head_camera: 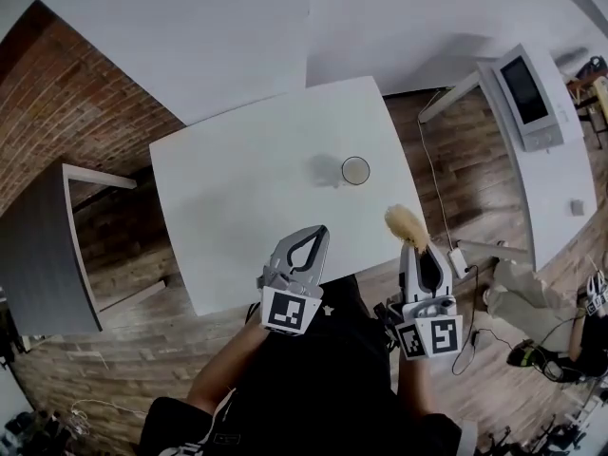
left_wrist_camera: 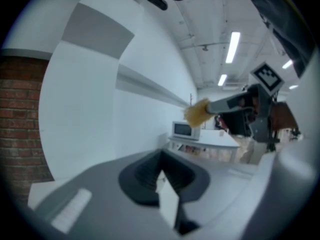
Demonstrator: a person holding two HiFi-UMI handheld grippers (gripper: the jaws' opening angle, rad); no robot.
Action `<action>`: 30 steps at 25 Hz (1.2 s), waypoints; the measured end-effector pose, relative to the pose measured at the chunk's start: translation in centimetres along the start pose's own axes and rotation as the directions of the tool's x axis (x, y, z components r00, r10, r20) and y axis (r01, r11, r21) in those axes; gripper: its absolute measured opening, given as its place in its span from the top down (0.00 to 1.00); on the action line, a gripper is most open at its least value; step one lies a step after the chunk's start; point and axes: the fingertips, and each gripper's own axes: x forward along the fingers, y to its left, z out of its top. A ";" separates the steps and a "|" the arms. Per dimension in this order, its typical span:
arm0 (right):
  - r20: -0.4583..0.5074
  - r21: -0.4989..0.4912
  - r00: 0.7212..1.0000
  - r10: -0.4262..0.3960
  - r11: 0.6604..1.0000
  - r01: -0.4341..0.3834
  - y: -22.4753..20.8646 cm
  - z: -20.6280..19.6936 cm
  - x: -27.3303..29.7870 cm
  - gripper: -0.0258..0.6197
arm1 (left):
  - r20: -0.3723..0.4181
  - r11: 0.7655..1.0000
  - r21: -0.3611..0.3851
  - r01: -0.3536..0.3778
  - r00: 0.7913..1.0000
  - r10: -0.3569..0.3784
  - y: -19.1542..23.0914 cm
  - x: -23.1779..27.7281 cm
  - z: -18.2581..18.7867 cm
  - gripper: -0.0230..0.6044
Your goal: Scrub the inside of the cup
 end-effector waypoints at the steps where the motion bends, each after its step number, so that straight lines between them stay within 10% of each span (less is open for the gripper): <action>1: -0.008 -0.001 1.000 0.011 1.000 -0.011 -0.8 -0.2 0.4 0.87 | -0.022 1.000 0.012 0.005 1.000 -0.005 -0.4 1.0 -0.6 0.96; 15: -0.161 -0.011 0.973 0.164 0.986 -0.168 -4.6 -6.0 8.4 0.87 | -0.192 0.999 0.032 0.033 0.981 -0.026 0.2 10.7 -10.7 0.88; 30: -0.429 -0.074 0.866 0.257 0.945 -0.317 -4.9 -13.8 14.3 0.87 | -0.354 0.996 0.056 0.069 0.934 -0.044 0.2 16.5 -18.7 0.77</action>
